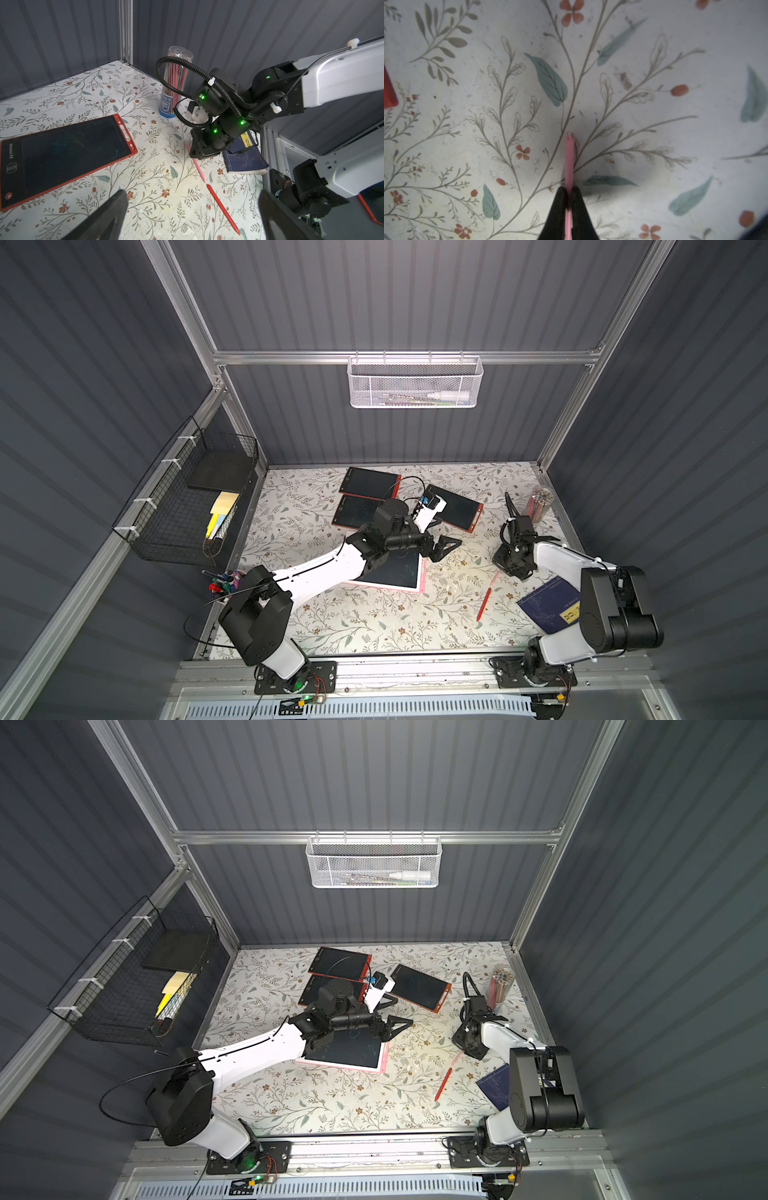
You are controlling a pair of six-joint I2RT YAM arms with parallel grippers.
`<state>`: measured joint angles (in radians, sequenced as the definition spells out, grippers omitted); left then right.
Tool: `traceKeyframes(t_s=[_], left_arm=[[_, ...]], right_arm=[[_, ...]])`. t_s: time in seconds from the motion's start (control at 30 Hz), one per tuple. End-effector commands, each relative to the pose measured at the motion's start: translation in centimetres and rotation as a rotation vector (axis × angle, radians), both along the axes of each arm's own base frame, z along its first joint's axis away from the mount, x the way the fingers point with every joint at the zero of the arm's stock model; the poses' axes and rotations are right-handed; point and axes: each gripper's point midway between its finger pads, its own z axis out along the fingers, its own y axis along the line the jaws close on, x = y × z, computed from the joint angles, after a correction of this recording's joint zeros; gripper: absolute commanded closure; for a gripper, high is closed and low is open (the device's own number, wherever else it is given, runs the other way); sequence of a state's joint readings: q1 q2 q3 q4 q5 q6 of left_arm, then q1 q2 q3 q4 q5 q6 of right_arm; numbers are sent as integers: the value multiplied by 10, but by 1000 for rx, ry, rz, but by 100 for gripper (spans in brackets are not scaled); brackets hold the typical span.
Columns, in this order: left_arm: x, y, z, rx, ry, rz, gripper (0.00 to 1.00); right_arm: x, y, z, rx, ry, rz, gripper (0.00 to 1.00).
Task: Place the stylus back onto the writing tablet
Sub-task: Pick up the stylus from the center of the board.
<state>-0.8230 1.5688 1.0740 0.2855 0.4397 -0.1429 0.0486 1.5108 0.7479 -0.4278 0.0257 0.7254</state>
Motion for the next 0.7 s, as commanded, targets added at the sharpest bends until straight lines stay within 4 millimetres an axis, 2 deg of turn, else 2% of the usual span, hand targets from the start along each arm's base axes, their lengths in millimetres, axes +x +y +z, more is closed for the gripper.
traceKeyframes(t_s=[0.0, 0.37, 0.67], left_arm=[[-1, 0, 4, -15, 1, -13, 1], [-2, 0, 4, -15, 0, -15, 1], [-2, 0, 4, -15, 2, -17, 1]], right_arm=[[-15, 2, -12, 4, 85, 5, 89], [-11, 7, -17, 6, 99, 16, 84], [-10, 9, -19, -9, 110, 24, 89]])
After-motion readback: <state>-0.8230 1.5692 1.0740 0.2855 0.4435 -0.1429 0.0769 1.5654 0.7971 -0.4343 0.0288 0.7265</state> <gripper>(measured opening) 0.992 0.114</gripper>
